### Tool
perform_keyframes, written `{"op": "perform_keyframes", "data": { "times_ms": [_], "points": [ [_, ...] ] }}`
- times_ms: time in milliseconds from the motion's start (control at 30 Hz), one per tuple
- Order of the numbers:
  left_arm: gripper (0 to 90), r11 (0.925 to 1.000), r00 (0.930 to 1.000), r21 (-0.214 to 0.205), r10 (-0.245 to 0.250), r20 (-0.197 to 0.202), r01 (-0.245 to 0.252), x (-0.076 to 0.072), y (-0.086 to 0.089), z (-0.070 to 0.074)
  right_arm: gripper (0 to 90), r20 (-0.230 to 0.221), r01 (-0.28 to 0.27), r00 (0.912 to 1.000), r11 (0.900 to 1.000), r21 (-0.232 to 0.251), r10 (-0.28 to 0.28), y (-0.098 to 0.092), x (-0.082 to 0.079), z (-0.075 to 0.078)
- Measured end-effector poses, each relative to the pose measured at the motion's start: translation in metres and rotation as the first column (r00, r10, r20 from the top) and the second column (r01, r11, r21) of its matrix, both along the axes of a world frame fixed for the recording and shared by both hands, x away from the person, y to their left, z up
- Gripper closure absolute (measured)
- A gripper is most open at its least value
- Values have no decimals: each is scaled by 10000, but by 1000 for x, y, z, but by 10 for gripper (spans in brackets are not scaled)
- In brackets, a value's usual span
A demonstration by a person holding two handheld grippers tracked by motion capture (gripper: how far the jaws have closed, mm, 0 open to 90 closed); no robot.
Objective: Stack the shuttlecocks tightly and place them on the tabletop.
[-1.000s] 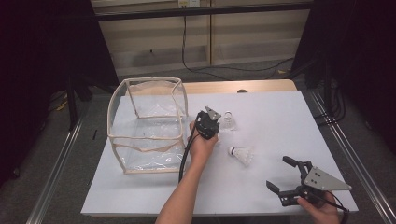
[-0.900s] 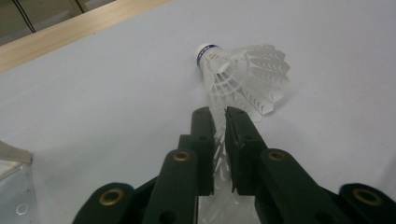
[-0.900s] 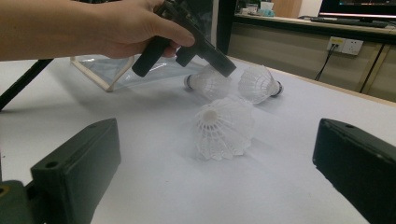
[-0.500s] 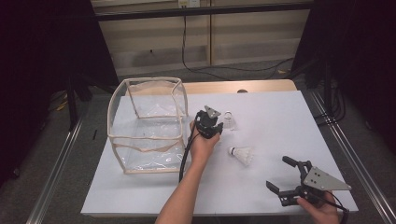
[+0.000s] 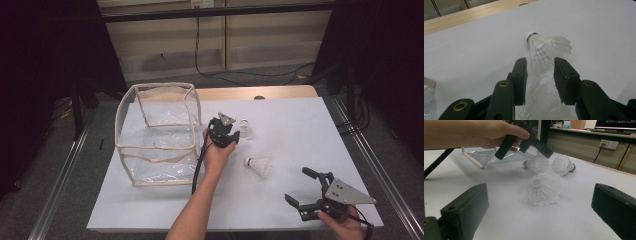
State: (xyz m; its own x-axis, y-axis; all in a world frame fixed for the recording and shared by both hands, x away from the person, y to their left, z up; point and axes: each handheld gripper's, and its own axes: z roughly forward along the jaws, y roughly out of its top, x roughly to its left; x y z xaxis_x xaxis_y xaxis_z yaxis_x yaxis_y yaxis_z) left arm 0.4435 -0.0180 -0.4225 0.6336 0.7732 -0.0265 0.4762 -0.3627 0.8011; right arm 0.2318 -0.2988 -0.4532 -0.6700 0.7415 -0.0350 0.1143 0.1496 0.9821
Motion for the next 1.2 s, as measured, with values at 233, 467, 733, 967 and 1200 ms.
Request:
{"op": "perform_keyframes", "data": {
  "times_ms": [233, 467, 733, 967, 1200],
  "points": [
    [625, 9999, 10000, -69, 87, -30, -87, 0, 2, 2, 4, 21, -1, 10000, 10000, -41, 1, 0, 0, 0],
    [590, 9996, 9997, -156, 229, -101, -230, 0, 3, 3, 4, -12, -25, 10000, 10000, -21, 25, 0, 0, 0],
    [511, 9980, 9990, -478, 398, -216, -408, -1, 2, 5, 4, -13, -40, 10000, 10000, -20, 40, 0, 0, 0],
    [460, 9978, 9988, -548, 354, -337, -372, -2, 2, 6, 3, -15, -52, 10000, 10000, -8, 52, 0, 0, 0],
    [378, 9944, 9967, -902, 494, -638, -551, -4, 1, 8, 4, -12, -36, 10000, 10000, -42, 36, 0, 0, 0]
  ]
}}
